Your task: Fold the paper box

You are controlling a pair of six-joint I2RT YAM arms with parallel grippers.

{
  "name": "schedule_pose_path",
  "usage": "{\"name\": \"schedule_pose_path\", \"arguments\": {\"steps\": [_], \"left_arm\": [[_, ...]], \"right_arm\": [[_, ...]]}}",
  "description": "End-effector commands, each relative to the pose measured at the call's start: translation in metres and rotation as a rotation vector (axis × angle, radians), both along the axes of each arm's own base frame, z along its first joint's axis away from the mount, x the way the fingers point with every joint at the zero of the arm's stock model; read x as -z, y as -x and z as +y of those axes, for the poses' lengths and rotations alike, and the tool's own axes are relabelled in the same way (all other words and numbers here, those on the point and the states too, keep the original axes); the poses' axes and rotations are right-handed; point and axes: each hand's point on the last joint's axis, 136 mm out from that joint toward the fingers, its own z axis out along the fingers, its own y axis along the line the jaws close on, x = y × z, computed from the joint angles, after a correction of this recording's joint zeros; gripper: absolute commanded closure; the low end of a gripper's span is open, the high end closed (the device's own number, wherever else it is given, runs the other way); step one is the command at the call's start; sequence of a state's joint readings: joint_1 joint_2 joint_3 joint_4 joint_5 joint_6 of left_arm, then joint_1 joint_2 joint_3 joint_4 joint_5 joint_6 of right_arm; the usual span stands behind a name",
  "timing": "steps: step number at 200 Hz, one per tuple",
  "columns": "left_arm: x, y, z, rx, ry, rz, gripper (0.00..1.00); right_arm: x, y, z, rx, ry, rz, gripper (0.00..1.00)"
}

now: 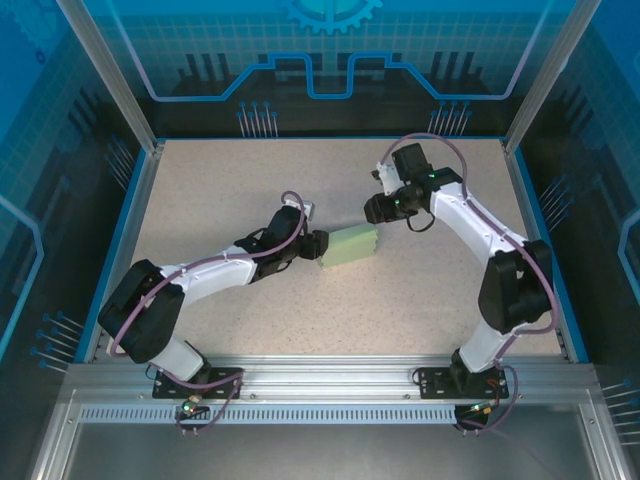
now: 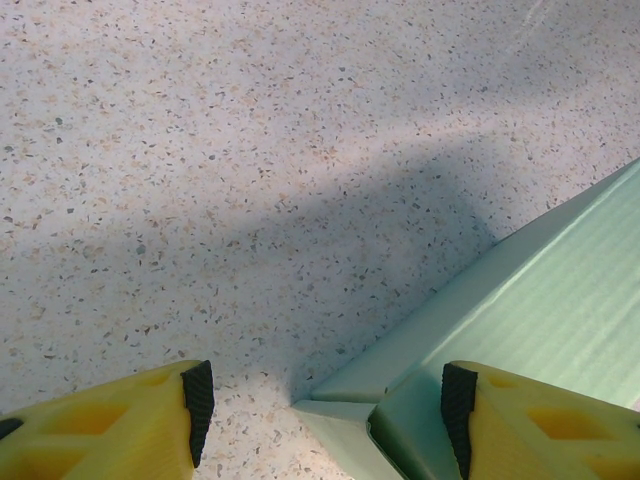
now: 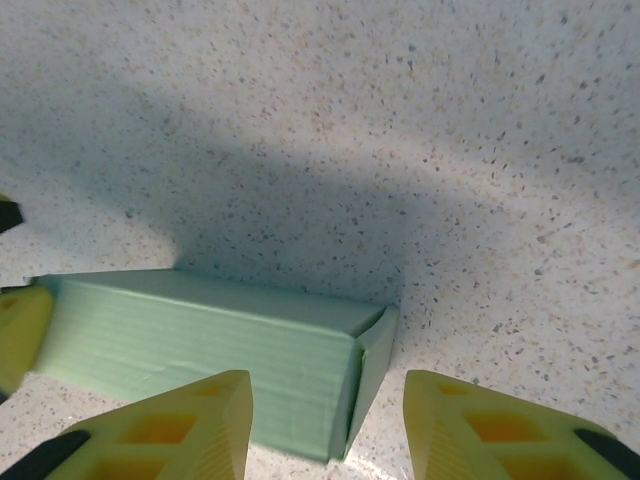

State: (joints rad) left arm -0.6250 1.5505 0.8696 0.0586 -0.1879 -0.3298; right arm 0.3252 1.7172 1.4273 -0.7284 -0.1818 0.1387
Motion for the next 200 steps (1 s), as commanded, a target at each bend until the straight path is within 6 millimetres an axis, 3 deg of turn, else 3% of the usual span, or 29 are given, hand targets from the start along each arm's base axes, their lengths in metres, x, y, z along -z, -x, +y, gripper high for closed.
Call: {"name": "schedule_pose_path", "arguments": {"steps": [1, 83, 137, 179, 200], "left_arm": [[0.041, 0.024, 0.009, 0.048, -0.134, 0.129, 0.35], [0.019, 0.012, -0.002, 0.051, -0.096, 0.088, 0.34], [-0.028, 0.01, -0.011, 0.048, 0.016, 0.037, 0.28], [-0.009, 0.034, -0.011, 0.026, 0.117, 0.184, 0.28], [-0.004, 0.039, -0.022, 0.024, 0.225, 0.241, 0.31]], "right_arm": [[0.017, 0.002, 0.006, -0.015, -0.047, 0.069, 0.55], [0.07, 0.035, -0.011, 0.032, -0.013, 0.162, 0.64], [0.075, 0.037, -0.009, 0.045, -0.025, 0.152, 0.65], [0.071, 0.036, -0.007, 0.042, -0.028, 0.14, 0.65], [0.068, 0.034, -0.006, 0.038, -0.03, 0.131, 0.64]]}}
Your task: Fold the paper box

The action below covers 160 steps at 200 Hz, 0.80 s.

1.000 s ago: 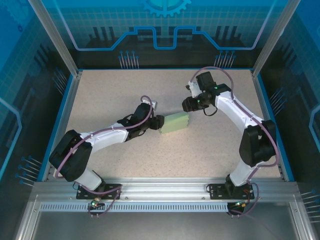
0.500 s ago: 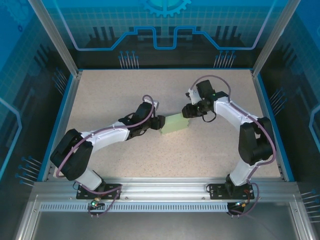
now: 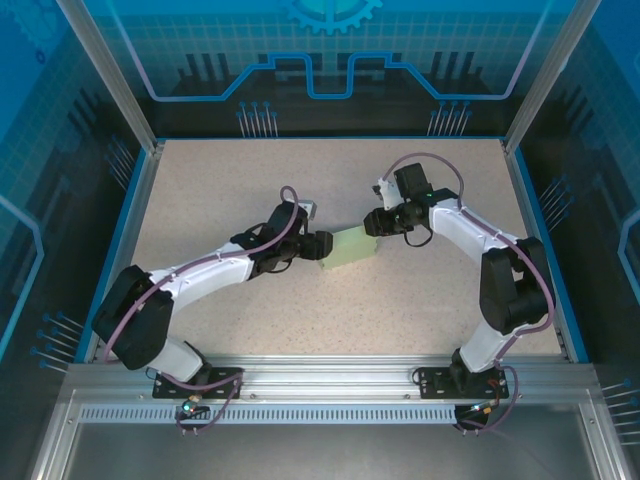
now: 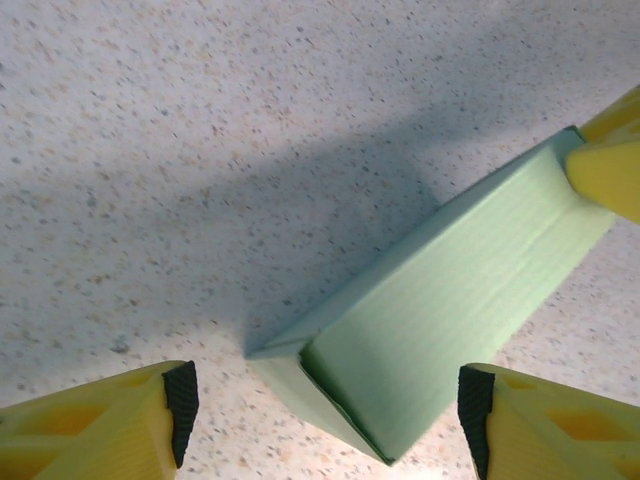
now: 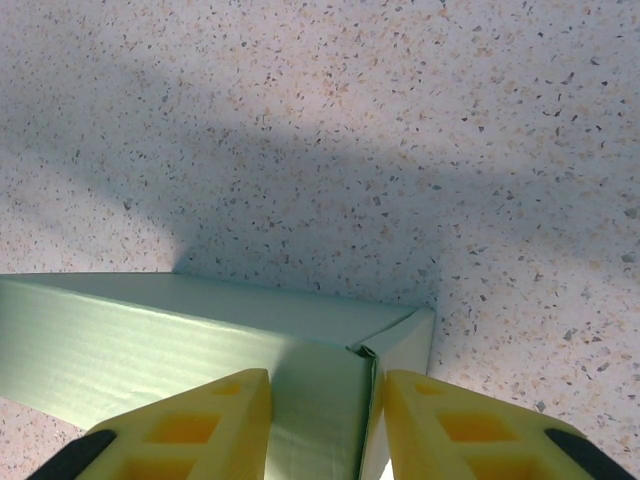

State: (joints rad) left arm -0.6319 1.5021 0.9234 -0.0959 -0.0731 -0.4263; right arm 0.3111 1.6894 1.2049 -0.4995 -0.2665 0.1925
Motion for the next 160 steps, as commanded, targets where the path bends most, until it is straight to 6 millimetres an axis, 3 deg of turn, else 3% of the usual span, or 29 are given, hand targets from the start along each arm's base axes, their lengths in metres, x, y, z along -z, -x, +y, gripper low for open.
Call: {"name": "schedule_pose_path", "arguments": {"steps": [1, 65, 117, 160], "left_arm": [[0.009, 0.017, -0.011, -0.004, 0.136, 0.119, 0.31], [0.009, 0.005, -0.03, 0.001, 0.222, 0.13, 0.43], [0.005, -0.009, -0.03, 0.009, 0.205, 0.1, 0.48], [-0.006, -0.029, -0.021, 0.007, 0.208, 0.049, 0.48]], "right_arm": [[0.027, 0.023, -0.011, 0.012, 0.068, 0.116, 0.64], [0.016, 0.025, 0.002, -0.015, 0.01, 0.108, 0.63], [0.009, 0.021, 0.01, -0.022, -0.039, 0.097, 0.64], [-0.006, 0.006, 0.025, -0.033, -0.119, 0.044, 0.66]]}}
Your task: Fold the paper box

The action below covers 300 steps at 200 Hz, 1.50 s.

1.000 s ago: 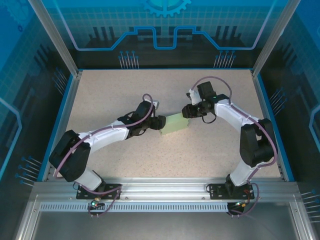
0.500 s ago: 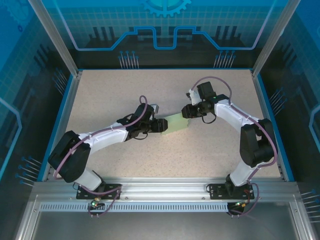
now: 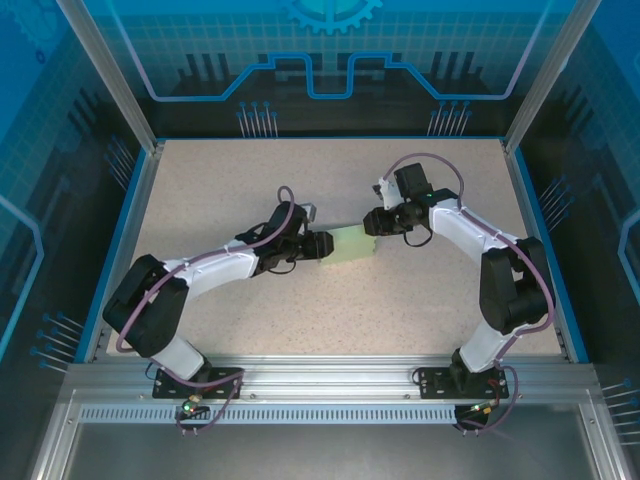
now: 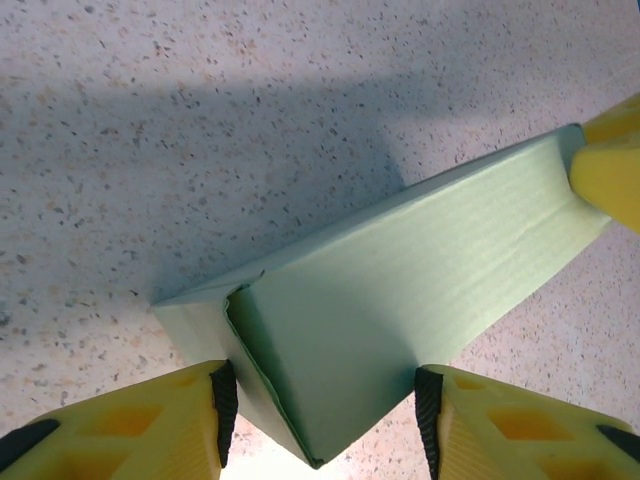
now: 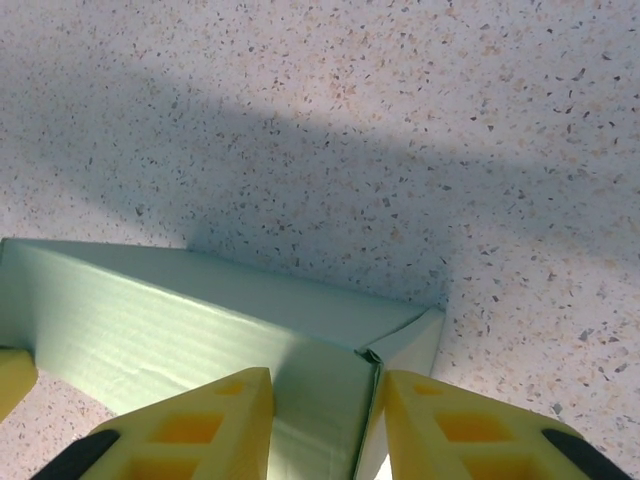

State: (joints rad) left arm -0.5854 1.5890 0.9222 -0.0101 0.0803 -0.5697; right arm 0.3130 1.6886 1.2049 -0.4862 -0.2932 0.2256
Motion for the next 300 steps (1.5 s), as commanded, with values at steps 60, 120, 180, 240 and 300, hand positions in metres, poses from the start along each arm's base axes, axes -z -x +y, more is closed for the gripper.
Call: {"name": "schedule_pose_path", "arguments": {"steps": [60, 120, 180, 240, 300], "left_arm": [[-0.041, -0.064, -0.01, 0.037, 0.029, -0.174, 0.47], [-0.023, -0.075, -0.012, 0.051, -0.015, -0.169, 0.45], [0.016, -0.04, -0.004, 0.075, -0.048, -0.076, 0.41], [0.038, -0.016, 0.001, 0.065, -0.063, -0.016, 0.4], [0.047, -0.014, 0.021, 0.025, -0.185, 0.003, 0.3]], "right_arm": [[-0.024, -0.039, 0.037, -0.041, -0.138, -0.091, 0.7], [-0.003, -0.051, 0.034, -0.039, -0.093, -0.119, 0.7], [0.026, -0.021, 0.02, -0.007, -0.055, -0.071, 0.68], [0.043, 0.005, 0.016, 0.032, -0.007, -0.042, 0.68], [0.059, 0.012, -0.008, 0.068, 0.144, 0.012, 0.58]]}}
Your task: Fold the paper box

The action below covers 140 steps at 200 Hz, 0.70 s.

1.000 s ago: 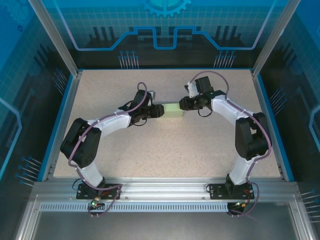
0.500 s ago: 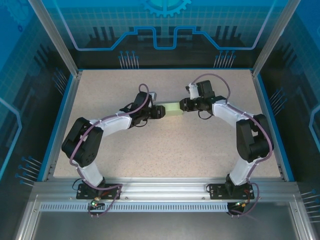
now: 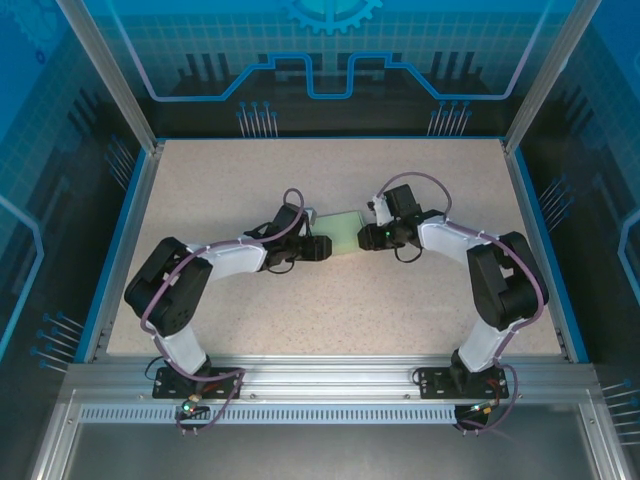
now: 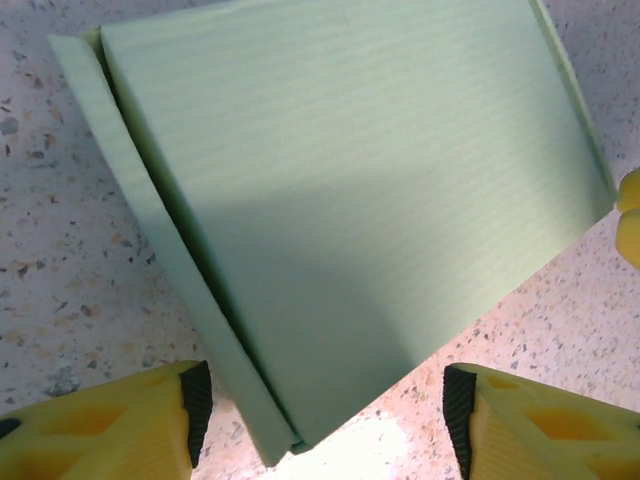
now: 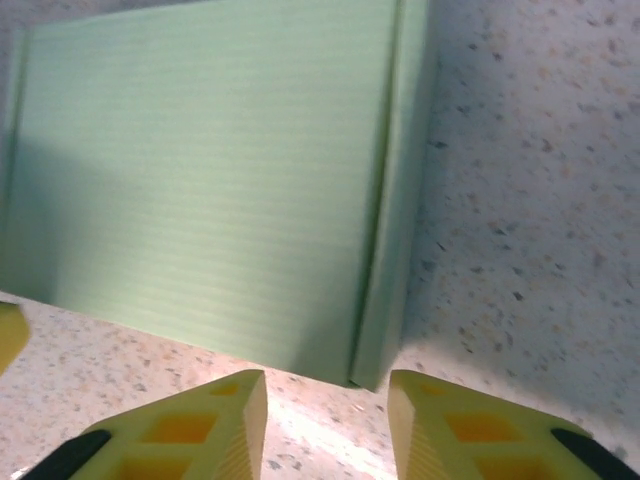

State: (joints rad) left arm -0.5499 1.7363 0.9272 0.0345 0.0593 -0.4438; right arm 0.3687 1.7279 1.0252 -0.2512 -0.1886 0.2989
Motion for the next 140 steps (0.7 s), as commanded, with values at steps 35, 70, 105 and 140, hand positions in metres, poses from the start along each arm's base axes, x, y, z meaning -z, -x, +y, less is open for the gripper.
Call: {"name": "schedule_pose_path", "arguments": {"steps": [35, 70, 105, 140], "left_arm": [[-0.029, -0.002, 0.028, -0.033, -0.134, -0.101, 0.21], [-0.079, -0.009, 0.062, -0.116, -0.177, -0.31, 0.18], [-0.114, -0.016, 0.119, -0.282, -0.253, -0.488, 0.1], [-0.12, -0.018, 0.185, -0.48, -0.295, -0.566, 0.01]], "right_arm": [[-0.037, 0.001, -0.031, 0.017, 0.19, -0.087, 0.51], [-0.101, -0.006, -0.069, 0.088, 0.343, -0.331, 0.43], [-0.137, -0.006, -0.123, 0.269, 0.459, -0.517, 0.28], [-0.13, 0.003, -0.172, 0.45, 0.444, -0.57, 0.12]]}}
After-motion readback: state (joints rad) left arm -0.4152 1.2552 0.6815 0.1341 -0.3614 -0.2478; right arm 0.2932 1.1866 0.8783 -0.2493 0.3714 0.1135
